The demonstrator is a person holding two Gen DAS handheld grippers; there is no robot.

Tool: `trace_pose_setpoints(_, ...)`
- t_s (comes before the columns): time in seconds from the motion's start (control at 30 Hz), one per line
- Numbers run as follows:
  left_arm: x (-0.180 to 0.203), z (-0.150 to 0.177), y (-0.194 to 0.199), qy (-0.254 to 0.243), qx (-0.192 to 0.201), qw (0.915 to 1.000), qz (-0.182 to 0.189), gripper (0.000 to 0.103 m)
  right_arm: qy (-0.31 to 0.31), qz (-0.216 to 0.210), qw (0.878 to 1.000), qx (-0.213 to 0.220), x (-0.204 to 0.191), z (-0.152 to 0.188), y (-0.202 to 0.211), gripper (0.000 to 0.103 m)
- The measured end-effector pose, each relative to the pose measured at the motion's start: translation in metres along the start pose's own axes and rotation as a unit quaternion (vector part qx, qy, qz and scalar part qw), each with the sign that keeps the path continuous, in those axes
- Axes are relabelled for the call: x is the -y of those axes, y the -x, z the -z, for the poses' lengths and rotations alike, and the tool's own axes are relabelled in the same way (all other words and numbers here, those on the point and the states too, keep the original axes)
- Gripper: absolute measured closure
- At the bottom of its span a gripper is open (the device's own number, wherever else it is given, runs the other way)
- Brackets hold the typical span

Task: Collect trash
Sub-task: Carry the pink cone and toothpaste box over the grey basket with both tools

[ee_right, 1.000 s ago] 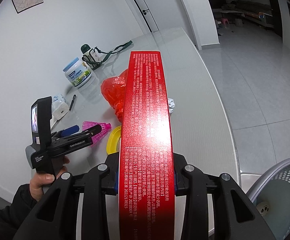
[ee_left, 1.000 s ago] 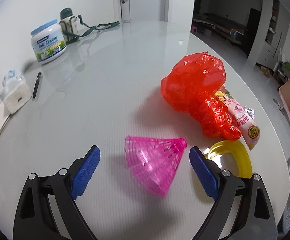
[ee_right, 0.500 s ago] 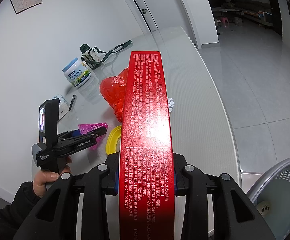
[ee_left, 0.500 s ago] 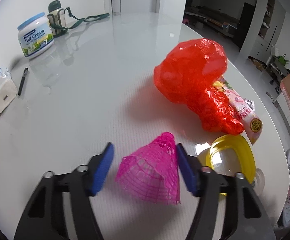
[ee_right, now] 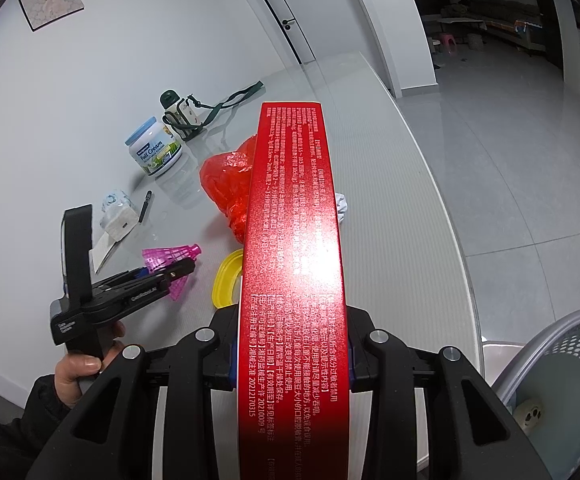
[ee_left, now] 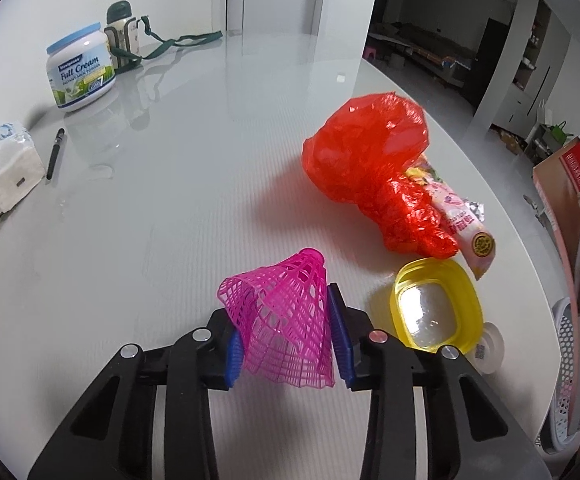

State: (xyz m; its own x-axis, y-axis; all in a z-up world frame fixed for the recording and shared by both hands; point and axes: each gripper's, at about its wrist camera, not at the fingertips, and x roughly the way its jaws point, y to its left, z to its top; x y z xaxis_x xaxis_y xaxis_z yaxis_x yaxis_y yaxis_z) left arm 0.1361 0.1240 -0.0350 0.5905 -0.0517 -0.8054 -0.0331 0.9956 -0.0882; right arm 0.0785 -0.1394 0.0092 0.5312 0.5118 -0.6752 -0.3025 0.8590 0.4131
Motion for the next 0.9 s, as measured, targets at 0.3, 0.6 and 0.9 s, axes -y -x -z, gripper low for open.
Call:
trace_pose_setpoints(0.3,0.021,0.004,0.028,-0.018,0.027,0.9994,0.011,0.067,-0.014,0.004,1.0,0.013,0.008,0.01,0.015,0.068)
trace_pose_setpoints(0.6,0.086,0.014,0.057,-0.074,0.051,0.9936,0.069,0.067,-0.044,0.035,0.998,0.04,0.027,0.03,0.049,0.068)
trace_pose_setpoints(0.9,0.178,0.029,0.066,-0.144,0.053,0.9762,0.153,0.067,-0.102,0.096,0.988,0.07,0.073,0.074,0.103,0.068)
